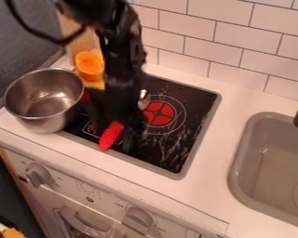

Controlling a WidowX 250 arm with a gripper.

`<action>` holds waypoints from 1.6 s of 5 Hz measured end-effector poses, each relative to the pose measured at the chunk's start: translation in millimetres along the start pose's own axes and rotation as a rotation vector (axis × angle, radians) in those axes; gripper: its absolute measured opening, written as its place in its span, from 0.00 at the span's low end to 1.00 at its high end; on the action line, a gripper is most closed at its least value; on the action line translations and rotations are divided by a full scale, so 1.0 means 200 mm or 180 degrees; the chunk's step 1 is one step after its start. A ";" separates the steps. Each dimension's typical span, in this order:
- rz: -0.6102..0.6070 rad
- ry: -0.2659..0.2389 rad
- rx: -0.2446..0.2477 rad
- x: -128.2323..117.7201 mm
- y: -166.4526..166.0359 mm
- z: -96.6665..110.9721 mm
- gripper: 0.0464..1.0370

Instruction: Move the spoon to the right corner

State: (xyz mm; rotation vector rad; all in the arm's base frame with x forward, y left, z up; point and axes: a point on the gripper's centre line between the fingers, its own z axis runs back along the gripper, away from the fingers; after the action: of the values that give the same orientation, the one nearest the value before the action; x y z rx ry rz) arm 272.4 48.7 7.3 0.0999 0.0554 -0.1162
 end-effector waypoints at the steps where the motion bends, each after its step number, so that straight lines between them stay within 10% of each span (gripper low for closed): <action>1: 0.0032 -0.0028 0.0120 0.07 0.05 -0.02 0.96; 2: 0.0200 -0.0095 0.0040 0.07 0.10 -0.03 0.93; 4: 0.0245 -0.0188 -0.0159 0.05 0.08 -0.03 0.40; 6: 0.0003 -0.0166 -0.0560 -0.04 -0.15 0.08 0.34; 8: -0.0436 -0.0291 -0.0642 0.00 -0.55 0.13 0.34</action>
State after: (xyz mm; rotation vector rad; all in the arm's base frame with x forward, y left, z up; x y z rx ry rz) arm 261.3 -63.4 23.0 -0.1110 -0.0175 -0.2510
